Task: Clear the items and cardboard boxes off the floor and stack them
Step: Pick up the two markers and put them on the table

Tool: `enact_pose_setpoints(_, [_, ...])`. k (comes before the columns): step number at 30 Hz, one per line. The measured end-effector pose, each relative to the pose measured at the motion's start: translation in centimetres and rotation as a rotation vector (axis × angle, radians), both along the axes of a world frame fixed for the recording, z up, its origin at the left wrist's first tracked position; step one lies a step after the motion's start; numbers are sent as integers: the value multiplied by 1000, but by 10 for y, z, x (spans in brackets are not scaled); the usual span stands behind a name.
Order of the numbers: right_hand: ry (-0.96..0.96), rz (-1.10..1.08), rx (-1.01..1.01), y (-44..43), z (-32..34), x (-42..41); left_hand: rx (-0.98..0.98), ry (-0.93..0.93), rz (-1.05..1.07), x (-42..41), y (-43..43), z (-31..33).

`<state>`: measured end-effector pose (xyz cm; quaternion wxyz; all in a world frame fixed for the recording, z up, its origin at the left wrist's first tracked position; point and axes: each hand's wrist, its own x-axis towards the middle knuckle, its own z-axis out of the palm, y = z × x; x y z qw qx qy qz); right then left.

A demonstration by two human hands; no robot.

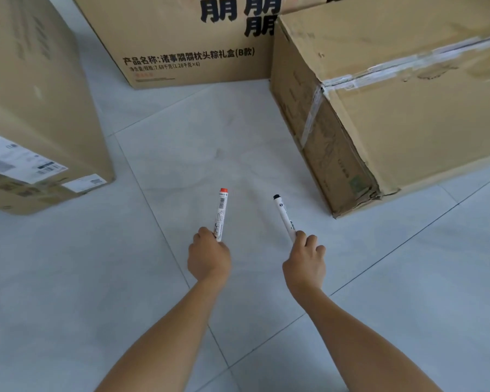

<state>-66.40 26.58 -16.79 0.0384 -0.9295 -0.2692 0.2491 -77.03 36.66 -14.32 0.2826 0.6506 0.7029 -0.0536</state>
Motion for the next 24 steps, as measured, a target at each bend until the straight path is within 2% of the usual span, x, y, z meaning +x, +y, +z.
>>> enact_pose_setpoints(3, [-47, -26, 139, -14, 49, -9, -10, 11, 18, -14, -8, 50])
enact_pose_setpoints(5, [-147, 80, 214, -27, 94, -12, -42, 1, 23, -25, -25, 92])
enact_pose_setpoints(7, [-215, 202, 212, -41, 151, -11, -83, -41, 39, -33, -42, 143])
enact_pose_setpoints(11, [-164, 290, 146, -56, 287, 4, -117, -208, 116, -35, -59, 262])
enact_pose_setpoints(15, [-46, 240, 117, -63, 439, 22, -73, -383, 140, -13, -62, 408])
enact_pose_setpoints(19, [-61, 116, 250, -79, 569, 37, -51, -505, 125, 14, -72, 547])
enact_pose_setpoints(24, [-62, -89, 380, -122, 680, 47, -48, -719, 112, 26, -101, 659])
